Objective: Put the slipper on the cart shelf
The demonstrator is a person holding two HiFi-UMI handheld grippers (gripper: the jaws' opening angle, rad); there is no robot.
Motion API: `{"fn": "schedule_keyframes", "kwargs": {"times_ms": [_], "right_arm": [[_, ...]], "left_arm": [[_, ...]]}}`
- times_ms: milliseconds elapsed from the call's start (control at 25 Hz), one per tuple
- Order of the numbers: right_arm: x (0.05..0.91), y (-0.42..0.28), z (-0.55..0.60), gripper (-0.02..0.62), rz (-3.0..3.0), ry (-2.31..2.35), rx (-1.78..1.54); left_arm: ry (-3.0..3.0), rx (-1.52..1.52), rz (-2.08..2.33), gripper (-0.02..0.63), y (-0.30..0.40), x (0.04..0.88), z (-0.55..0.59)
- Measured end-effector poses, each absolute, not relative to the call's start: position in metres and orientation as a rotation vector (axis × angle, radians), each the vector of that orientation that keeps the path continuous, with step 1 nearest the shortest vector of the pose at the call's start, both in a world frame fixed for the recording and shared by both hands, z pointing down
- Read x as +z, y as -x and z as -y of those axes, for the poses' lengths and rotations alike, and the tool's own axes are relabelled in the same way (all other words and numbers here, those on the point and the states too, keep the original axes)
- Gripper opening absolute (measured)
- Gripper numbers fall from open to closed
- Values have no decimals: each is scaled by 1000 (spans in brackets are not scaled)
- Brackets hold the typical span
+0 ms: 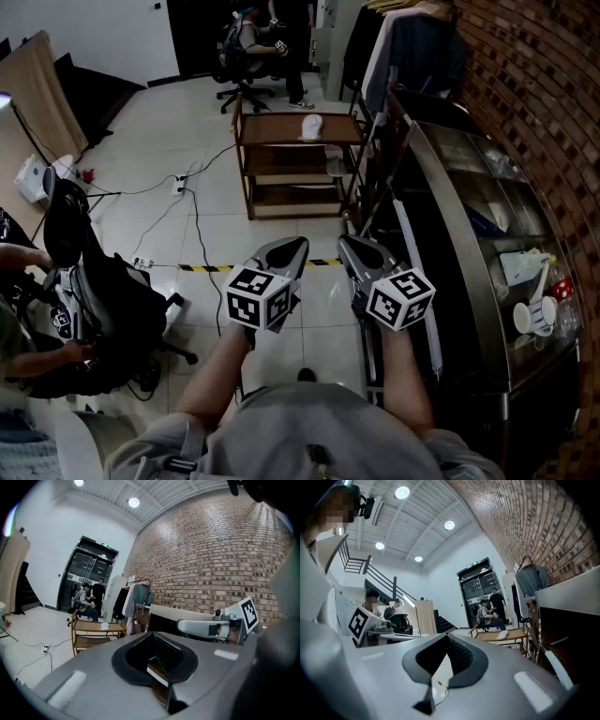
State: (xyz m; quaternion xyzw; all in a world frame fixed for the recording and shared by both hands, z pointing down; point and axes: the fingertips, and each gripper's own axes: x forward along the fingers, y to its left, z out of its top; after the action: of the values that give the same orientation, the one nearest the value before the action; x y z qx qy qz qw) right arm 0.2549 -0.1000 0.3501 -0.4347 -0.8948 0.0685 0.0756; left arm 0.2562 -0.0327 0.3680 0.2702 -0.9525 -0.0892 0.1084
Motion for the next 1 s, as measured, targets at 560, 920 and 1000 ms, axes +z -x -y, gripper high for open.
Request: {"fn": "schedule_keyframes", "kwargs": {"times_ms": [560, 920, 1000], "right_arm": [[362, -197, 103, 0, 2652, 1339, 170], [381, -107, 62, 0, 2641, 1289, 163], [383, -80, 47, 0, 2643, 1275, 161]], "left_arm": [[-738, -245, 2826, 8, -193, 373, 33], [-762, -260, 2771, 8, -104, 400, -7], [-776, -267, 2768, 8, -78, 399, -22]]}}
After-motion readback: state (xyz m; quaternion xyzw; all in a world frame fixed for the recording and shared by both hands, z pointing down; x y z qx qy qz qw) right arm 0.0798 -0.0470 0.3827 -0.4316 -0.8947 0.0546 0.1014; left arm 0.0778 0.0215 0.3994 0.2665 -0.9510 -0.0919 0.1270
